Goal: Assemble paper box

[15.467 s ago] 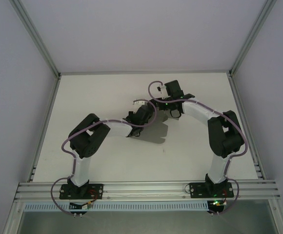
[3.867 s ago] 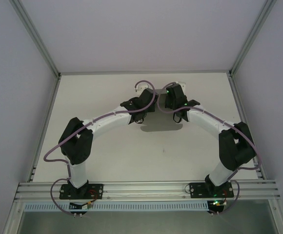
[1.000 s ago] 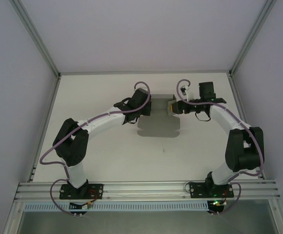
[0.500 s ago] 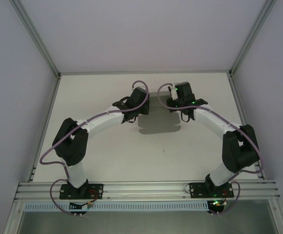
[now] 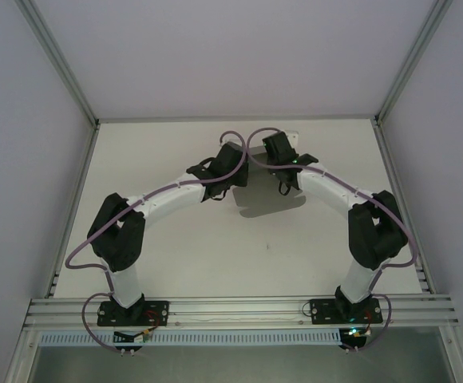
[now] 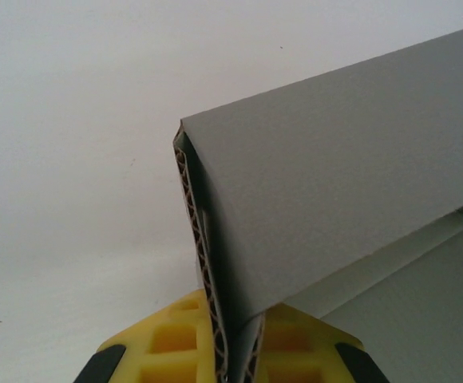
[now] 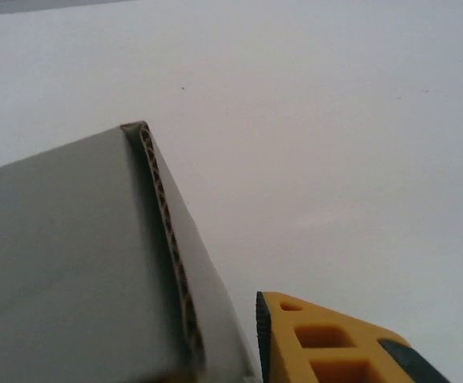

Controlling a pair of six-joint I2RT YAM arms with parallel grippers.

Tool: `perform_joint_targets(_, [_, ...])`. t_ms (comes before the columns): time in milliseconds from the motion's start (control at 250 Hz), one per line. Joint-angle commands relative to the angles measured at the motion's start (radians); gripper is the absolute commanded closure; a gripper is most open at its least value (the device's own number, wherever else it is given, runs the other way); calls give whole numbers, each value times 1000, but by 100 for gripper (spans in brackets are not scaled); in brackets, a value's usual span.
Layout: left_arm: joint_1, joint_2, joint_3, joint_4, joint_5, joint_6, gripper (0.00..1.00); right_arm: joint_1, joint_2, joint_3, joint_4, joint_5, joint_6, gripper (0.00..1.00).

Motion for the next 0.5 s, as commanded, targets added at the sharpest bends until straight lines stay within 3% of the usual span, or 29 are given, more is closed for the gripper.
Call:
perform_joint_targets(0, [-2, -24, 27, -10, 20, -12, 100, -29, -18, -39, 77, -24, 7, 76])
perform_joint_targets(120, [-2, -27, 23, -11, 22, -10, 100, -28, -29, -42, 85, -29, -23, 79])
perform_joint_targets(280, [-2, -26, 22, -12, 48, -3, 100, -31, -44, -59, 116, -86, -60, 71])
perform_joint_targets(495, [-5, -35, 15, -8, 60, 5, 100, -32, -55, -62, 129, -108, -115, 73])
